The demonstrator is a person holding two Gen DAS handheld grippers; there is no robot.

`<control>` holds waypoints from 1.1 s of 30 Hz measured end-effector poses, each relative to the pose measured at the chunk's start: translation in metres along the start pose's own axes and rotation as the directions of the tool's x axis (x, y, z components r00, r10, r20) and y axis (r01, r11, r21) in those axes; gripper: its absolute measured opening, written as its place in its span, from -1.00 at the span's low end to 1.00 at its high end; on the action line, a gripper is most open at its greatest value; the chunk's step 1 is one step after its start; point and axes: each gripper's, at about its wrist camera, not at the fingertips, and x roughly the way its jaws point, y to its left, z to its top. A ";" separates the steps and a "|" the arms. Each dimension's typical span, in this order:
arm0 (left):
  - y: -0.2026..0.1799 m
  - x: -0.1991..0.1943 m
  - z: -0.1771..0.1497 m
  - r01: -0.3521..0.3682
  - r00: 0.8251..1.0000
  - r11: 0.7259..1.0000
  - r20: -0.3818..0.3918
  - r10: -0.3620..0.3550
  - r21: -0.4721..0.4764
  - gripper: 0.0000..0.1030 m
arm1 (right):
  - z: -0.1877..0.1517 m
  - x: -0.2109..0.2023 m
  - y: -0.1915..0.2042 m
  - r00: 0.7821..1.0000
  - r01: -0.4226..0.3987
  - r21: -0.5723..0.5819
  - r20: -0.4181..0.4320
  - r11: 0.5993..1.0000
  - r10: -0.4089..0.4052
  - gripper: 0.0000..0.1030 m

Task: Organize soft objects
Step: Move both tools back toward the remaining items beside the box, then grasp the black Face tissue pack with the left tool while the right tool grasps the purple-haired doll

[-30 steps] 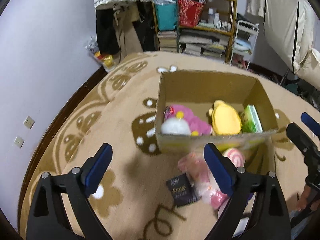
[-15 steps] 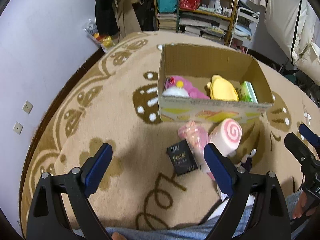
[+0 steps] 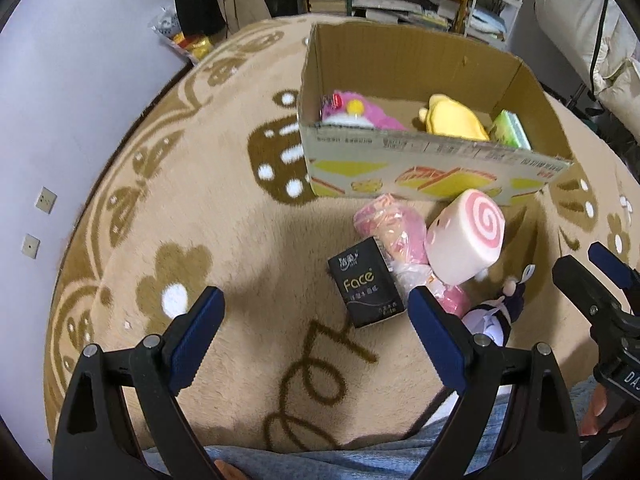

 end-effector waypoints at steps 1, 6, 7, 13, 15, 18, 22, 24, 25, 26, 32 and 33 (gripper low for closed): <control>0.000 0.003 0.000 0.003 1.000 1.000 -0.010 -0.003 -0.002 0.79 | -0.001 0.003 -0.001 1.000 0.003 0.005 -0.011 1.000 -0.003 1.00; -0.004 0.017 -0.001 0.007 0.999 1.000 -0.045 -0.007 0.008 0.79 | -0.003 0.019 -0.003 0.998 0.002 0.031 -0.067 1.000 0.000 1.00; -0.005 0.020 -0.001 0.007 0.999 1.000 -0.049 -0.007 0.010 0.79 | -0.003 0.022 -0.003 0.997 0.001 0.038 -0.078 0.999 0.002 1.00; -0.015 0.040 0.000 0.006 0.996 0.999 -0.090 -0.002 0.036 0.79 | -0.008 0.041 -0.008 0.987 -0.002 0.072 -0.159 0.997 0.013 1.00; -0.017 0.045 0.000 0.006 0.995 0.999 -0.101 -0.002 0.042 0.79 | -0.011 0.046 -0.010 0.984 -0.008 0.085 -0.178 0.996 0.023 1.00; -0.019 0.054 0.002 0.004 0.993 0.999 -0.119 0.002 0.048 0.79 | -0.015 0.054 -0.012 0.976 -0.015 0.112 -0.212 0.994 0.039 1.00; -0.021 0.063 0.003 0.002 0.990 0.999 -0.139 0.004 0.046 0.79 | -0.018 0.062 -0.016 0.970 -0.013 0.136 -0.237 0.991 0.045 1.00; -0.022 0.067 0.004 0.005 0.989 0.999 -0.149 0.001 0.042 0.79 | -0.020 0.065 -0.018 0.967 -0.010 0.146 -0.251 0.989 0.047 1.00; -0.022 0.068 0.004 0.008 0.988 0.999 -0.153 -0.002 0.041 0.79 | -0.021 0.067 -0.018 0.965 -0.010 0.146 -0.259 0.989 0.048 1.00; -0.023 0.070 0.004 0.011 0.987 0.999 -0.158 -0.004 0.041 0.79 | -0.022 0.069 -0.018 0.963 -0.010 0.147 -0.266 0.989 0.050 1.00; -0.025 0.081 0.005 0.011 0.983 0.999 -0.183 -0.003 0.044 0.79 | -0.028 0.079 -0.018 0.947 -0.033 0.175 -0.310 0.984 0.087 0.92; -0.026 0.082 0.005 0.014 0.983 0.999 -0.184 -0.006 0.044 0.79 | -0.029 0.081 -0.017 0.944 -0.046 0.181 -0.314 0.982 0.102 0.84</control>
